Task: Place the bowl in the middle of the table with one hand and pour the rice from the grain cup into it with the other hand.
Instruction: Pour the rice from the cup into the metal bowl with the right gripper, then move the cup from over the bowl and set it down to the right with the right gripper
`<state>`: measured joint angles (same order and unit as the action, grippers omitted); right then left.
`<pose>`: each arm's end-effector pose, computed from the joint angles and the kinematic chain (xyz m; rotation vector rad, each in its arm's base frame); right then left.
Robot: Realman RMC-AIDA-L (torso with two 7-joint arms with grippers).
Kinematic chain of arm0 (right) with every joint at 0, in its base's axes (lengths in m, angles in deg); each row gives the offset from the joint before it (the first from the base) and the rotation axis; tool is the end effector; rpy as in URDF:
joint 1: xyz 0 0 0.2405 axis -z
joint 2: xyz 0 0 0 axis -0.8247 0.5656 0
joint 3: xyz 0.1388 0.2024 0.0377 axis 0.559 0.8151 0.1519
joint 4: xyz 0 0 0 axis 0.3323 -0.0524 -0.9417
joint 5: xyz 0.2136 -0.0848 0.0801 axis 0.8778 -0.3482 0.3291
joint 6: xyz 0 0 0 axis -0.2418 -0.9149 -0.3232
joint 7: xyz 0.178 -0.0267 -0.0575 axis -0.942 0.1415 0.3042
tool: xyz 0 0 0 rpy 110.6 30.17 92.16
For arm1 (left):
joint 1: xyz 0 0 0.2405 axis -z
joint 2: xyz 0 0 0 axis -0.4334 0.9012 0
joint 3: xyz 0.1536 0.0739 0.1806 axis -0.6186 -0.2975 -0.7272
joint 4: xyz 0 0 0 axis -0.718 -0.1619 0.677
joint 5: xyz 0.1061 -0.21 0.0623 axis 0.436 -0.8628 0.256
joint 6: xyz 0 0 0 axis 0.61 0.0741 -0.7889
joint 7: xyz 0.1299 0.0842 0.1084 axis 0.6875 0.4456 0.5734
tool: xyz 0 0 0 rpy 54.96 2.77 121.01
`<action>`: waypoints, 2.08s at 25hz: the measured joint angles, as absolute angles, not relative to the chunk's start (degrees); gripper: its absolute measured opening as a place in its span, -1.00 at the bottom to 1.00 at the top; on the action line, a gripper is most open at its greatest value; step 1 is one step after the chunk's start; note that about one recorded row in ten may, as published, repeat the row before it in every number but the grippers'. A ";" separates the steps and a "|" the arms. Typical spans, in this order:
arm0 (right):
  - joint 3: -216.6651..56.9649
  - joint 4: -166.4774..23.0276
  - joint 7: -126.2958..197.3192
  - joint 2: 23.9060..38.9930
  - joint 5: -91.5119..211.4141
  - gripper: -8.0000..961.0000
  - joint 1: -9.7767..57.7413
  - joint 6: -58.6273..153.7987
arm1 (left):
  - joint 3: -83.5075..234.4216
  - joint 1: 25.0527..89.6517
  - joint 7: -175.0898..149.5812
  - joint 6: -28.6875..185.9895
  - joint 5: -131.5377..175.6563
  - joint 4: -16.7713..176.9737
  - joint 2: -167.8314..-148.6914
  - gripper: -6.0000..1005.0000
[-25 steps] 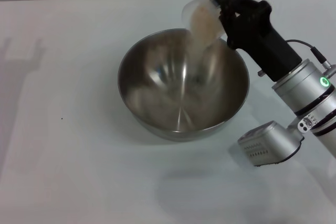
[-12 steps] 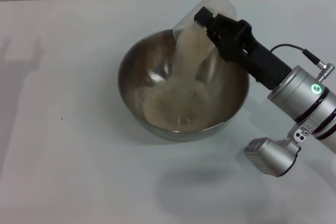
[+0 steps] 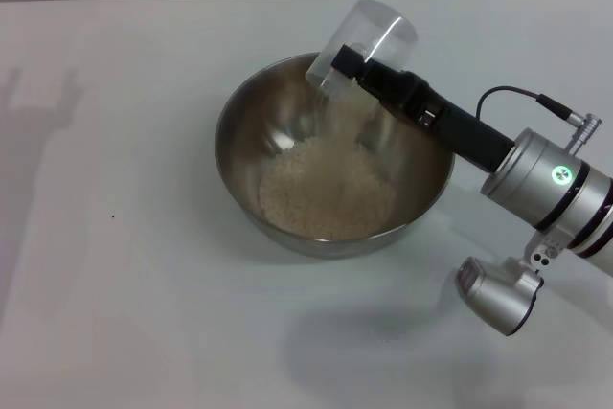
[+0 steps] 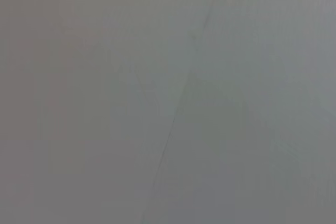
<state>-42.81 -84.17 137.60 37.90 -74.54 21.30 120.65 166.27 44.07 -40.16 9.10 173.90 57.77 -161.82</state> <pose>0.2003 0.3579 -0.1094 -1.1439 -1.6729 -0.1445 -0.3066 0.3859 0.0532 -1.3339 -0.5128 -1.1790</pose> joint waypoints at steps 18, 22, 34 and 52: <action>-43.29 -83.38 140.77 37.93 -77.76 -0.96 20.59 119.65 | 166.32 44.38 -41.44 9.43 173.90 57.77 -161.82 0.65; -39.86 -83.43 140.83 37.82 -78.06 -0.96 20.36 119.83 | 166.42 44.40 -41.44 9.46 173.90 57.77 -161.82 0.65; -39.28 -84.46 140.49 37.97 -80.35 -0.96 21.25 119.17 | 166.45 44.54 -41.44 9.30 173.90 57.77 -161.82 0.65; -37.20 -85.72 140.24 38.00 -79.34 -0.96 22.03 119.38 | 166.45 44.48 -41.44 9.06 173.90 57.77 -161.82 0.65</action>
